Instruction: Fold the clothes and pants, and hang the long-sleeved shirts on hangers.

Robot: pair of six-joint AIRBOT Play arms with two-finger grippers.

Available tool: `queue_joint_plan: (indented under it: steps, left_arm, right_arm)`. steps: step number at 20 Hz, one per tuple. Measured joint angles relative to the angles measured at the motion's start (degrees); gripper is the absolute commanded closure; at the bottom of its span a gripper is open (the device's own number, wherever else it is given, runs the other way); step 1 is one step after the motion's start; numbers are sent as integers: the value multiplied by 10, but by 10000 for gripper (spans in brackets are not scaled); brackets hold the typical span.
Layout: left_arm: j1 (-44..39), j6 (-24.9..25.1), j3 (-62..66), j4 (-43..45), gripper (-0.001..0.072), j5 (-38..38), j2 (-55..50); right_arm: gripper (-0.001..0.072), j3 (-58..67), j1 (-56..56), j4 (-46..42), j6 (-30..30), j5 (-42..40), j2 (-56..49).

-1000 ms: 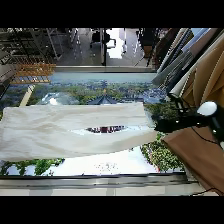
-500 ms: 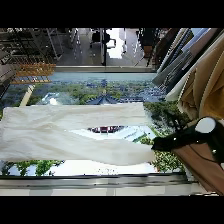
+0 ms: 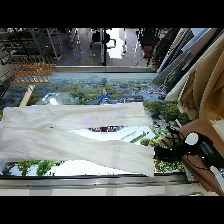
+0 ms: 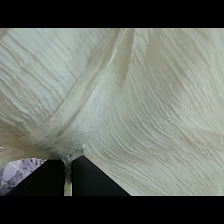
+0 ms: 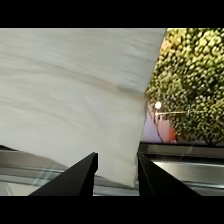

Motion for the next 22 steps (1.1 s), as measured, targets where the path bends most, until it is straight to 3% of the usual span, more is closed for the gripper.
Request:
queue_joint_plan:
  steps: [10,17,19,21,22]
  left_arm:
    - [0,0,0,0,697,1,0]
    - [0,0,0,0,697,1,0]
    - [0,0,0,0,697,1,0]
    - [0,0,0,0,697,1,0]
    - [0,0,0,0,697,1,0]
  right_arm:
    - [407,-5,-5,29,-67,-130,-82]
    - [408,-5,-5,65,-101,-83,-86]
    - [455,-5,-5,67,-103,-61,-86]
    - [573,-5,-5,67,-105,-47,-86]
    - [560,-5,-5,66,-106,-43,-86]
